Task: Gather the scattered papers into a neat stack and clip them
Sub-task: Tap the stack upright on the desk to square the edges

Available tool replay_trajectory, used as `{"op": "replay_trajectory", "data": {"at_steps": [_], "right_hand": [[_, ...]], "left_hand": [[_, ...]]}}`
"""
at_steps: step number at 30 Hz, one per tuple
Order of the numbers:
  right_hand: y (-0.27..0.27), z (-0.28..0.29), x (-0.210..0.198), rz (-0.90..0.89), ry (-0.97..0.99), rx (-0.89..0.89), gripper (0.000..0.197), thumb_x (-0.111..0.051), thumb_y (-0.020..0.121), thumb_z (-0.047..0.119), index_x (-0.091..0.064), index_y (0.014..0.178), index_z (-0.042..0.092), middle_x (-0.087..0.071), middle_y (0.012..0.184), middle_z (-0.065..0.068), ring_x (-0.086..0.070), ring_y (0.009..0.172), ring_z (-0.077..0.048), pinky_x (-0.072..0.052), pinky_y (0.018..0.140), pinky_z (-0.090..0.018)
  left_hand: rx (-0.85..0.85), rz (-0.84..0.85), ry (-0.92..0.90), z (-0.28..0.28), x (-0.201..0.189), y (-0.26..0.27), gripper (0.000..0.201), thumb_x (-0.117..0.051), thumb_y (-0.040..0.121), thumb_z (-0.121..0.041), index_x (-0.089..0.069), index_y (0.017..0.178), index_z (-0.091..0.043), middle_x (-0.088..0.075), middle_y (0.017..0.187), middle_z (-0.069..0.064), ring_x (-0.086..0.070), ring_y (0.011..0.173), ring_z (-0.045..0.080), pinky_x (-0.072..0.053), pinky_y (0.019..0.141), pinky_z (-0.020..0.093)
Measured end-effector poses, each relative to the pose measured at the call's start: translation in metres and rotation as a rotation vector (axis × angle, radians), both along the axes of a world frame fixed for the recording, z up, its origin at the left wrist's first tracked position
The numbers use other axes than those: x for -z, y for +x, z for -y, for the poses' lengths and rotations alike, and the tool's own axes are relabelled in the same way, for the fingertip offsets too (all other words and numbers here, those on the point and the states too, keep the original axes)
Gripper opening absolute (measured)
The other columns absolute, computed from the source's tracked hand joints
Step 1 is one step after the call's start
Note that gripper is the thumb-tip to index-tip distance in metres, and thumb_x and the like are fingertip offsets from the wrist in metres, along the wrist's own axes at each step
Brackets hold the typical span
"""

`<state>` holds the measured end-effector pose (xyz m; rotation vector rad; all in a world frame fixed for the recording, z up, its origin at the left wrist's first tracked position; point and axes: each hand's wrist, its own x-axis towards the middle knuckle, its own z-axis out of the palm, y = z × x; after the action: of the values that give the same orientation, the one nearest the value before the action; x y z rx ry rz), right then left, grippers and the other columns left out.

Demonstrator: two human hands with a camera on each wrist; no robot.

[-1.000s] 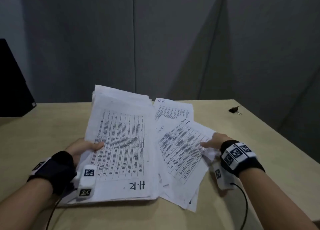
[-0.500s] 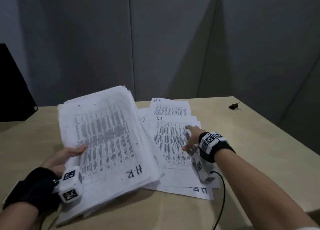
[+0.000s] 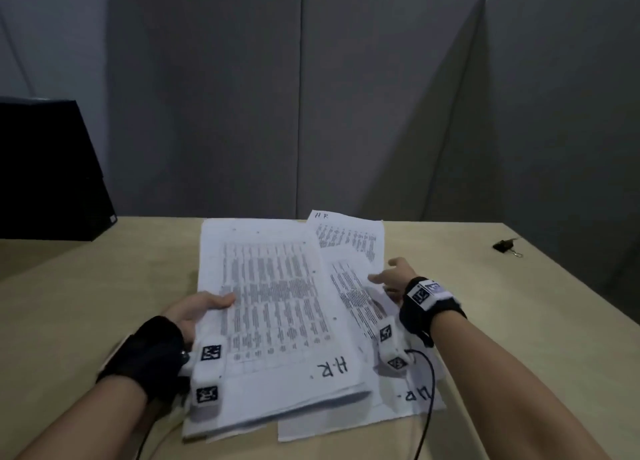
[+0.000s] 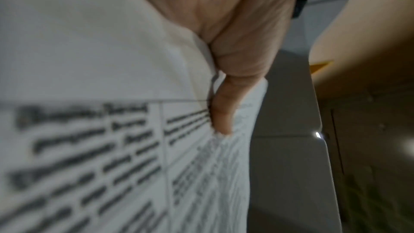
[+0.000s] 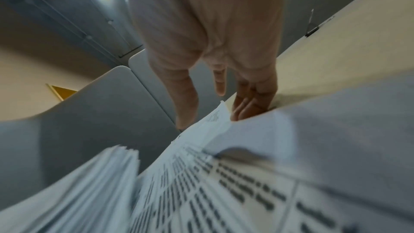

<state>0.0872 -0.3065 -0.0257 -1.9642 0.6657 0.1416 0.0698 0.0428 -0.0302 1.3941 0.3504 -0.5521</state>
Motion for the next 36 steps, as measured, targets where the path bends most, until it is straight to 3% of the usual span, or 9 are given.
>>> {"op": "replay_trajectory", "data": {"at_steps": [3,7,9,13,21,25,28,33,36], "right_hand": [[0.005,-0.006,0.000,-0.034,0.090,-0.035,0.043,-0.064,0.086,0.015,-0.044,0.122,0.002,-0.044,0.067,-0.007,-0.036,0.051,-0.016,-0.030,0.050,-0.027],[0.026,-0.008,0.008,-0.134,-0.010,-0.119,0.064,-0.069,0.080,0.024,-0.044,0.129,-0.007,-0.057,0.122,-0.018,-0.057,0.106,-0.033,-0.044,0.093,-0.039],[0.025,-0.013,0.004,-0.158,-0.112,-0.126,0.059,-0.063,0.085,0.020,-0.042,0.132,-0.008,-0.057,0.118,-0.018,-0.055,0.109,-0.032,-0.041,0.087,-0.032],[0.023,-0.015,0.000,-0.181,-0.165,-0.150,0.049,-0.059,0.089,0.017,-0.045,0.129,-0.008,-0.055,0.115,-0.015,-0.054,0.106,-0.028,-0.039,0.081,-0.028],[0.038,-0.014,0.000,-0.035,0.012,-0.008,0.050,-0.056,0.089,0.019,-0.044,0.134,0.001,-0.047,0.137,-0.018,-0.047,0.126,-0.033,-0.039,0.085,-0.024],[0.049,-0.021,0.004,-0.025,-0.036,0.158,0.055,-0.045,0.092,0.018,-0.028,0.139,-0.006,-0.037,0.145,-0.018,-0.039,0.131,-0.031,-0.030,0.110,-0.035],[0.049,-0.018,0.007,-0.034,-0.143,0.093,0.043,-0.030,0.099,0.013,-0.035,0.137,-0.006,-0.039,0.144,-0.018,-0.039,0.132,-0.029,-0.032,0.090,-0.019],[0.049,0.002,0.018,-0.062,-0.191,-0.057,0.004,-0.055,0.067,0.007,-0.055,0.069,0.011,-0.062,0.116,-0.019,-0.060,0.097,-0.027,-0.038,0.074,-0.023],[0.046,0.008,0.017,-0.003,0.004,-0.017,0.023,-0.049,0.085,0.002,-0.044,0.065,0.013,-0.054,0.082,-0.008,-0.054,0.080,-0.024,-0.045,0.070,-0.026]], "left_hand": [[0.024,0.073,0.098,0.029,0.001,0.002,0.023,-0.054,0.088,0.003,-0.058,0.111,0.006,-0.069,0.095,0.024,-0.068,0.081,0.035,-0.056,0.077,0.046],[0.038,0.151,0.179,0.050,0.000,0.008,0.044,-0.069,0.078,-0.001,-0.056,0.121,0.005,-0.060,0.125,0.022,-0.054,0.118,0.038,-0.036,0.107,0.052],[0.051,0.166,0.191,0.055,0.002,0.011,0.050,-0.071,0.077,-0.002,-0.054,0.124,0.004,-0.058,0.128,0.020,-0.050,0.123,0.036,-0.032,0.111,0.050],[0.073,0.195,0.218,0.057,0.009,0.019,0.087,-0.085,0.057,-0.016,-0.045,0.133,0.001,-0.052,0.136,0.017,-0.046,0.128,0.034,-0.031,0.112,0.049],[0.063,0.236,0.341,0.060,0.017,0.022,0.065,-0.084,0.057,-0.007,-0.059,0.118,-0.001,-0.061,0.121,0.019,-0.059,0.109,0.036,-0.044,0.102,0.046],[0.090,0.222,0.364,0.061,0.001,0.009,0.044,-0.073,0.073,0.007,-0.058,0.114,0.006,-0.064,0.107,0.016,-0.060,0.106,0.030,-0.044,0.099,0.036],[0.098,0.223,0.356,0.056,-0.001,0.010,0.040,-0.073,0.073,0.007,-0.059,0.111,0.005,-0.064,0.101,0.014,-0.060,0.104,0.029,-0.043,0.101,0.036],[0.095,0.219,0.261,0.054,-0.004,0.016,0.046,-0.067,0.075,0.012,-0.056,0.119,0.006,-0.065,0.112,0.020,-0.060,0.106,0.034,-0.042,0.104,0.047],[0.053,0.257,0.226,0.048,0.000,0.014,0.049,-0.068,0.075,0.010,-0.054,0.122,0.004,-0.066,0.112,0.019,-0.061,0.107,0.035,-0.042,0.103,0.049]]}}
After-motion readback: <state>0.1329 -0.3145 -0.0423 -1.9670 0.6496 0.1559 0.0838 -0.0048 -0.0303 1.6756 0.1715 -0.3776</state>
